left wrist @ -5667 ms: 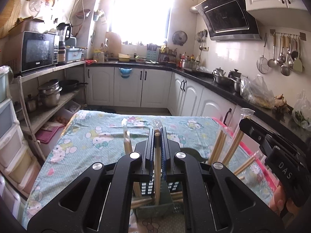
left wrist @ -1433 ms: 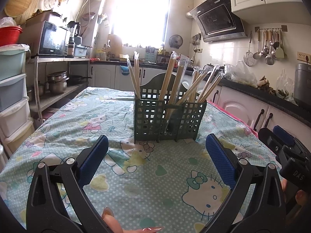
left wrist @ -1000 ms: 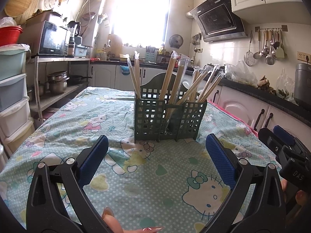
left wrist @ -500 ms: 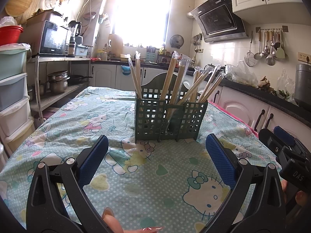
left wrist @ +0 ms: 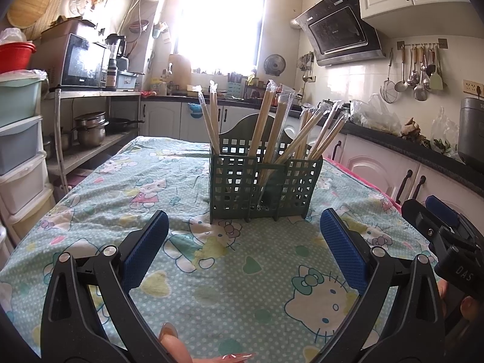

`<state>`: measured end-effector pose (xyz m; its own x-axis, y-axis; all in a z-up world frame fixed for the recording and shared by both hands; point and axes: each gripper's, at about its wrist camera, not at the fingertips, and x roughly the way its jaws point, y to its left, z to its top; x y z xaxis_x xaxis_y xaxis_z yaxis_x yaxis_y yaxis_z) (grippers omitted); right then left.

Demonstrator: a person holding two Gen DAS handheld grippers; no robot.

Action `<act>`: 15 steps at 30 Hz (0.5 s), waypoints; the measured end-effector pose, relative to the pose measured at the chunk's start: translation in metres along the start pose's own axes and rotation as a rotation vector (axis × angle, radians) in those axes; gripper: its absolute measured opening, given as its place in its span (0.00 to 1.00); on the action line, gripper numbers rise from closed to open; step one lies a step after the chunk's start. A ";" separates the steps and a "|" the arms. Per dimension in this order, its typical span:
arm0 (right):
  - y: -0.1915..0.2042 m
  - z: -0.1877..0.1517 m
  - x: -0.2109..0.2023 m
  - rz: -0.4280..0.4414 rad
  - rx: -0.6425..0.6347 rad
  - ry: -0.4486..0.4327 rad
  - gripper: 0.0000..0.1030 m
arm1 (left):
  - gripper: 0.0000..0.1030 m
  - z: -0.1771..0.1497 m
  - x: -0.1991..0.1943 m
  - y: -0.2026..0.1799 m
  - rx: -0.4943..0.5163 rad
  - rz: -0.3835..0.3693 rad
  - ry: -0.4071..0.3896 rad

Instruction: Organize utensils

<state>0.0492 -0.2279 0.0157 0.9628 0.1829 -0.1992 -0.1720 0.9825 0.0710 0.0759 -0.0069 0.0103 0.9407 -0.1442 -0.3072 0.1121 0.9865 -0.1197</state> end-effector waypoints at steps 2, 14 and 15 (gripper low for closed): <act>0.000 0.000 0.000 0.000 0.000 0.001 0.94 | 0.90 0.000 0.000 0.001 -0.001 0.000 0.001; 0.000 0.000 0.000 -0.001 0.000 0.000 0.94 | 0.90 0.000 0.000 0.000 -0.002 0.000 0.002; 0.000 0.000 0.000 0.000 0.000 0.001 0.94 | 0.90 0.000 0.000 0.000 -0.003 0.002 0.003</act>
<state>0.0495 -0.2283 0.0160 0.9627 0.1826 -0.1998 -0.1718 0.9826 0.0706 0.0758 -0.0071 0.0100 0.9400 -0.1424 -0.3101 0.1093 0.9865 -0.1218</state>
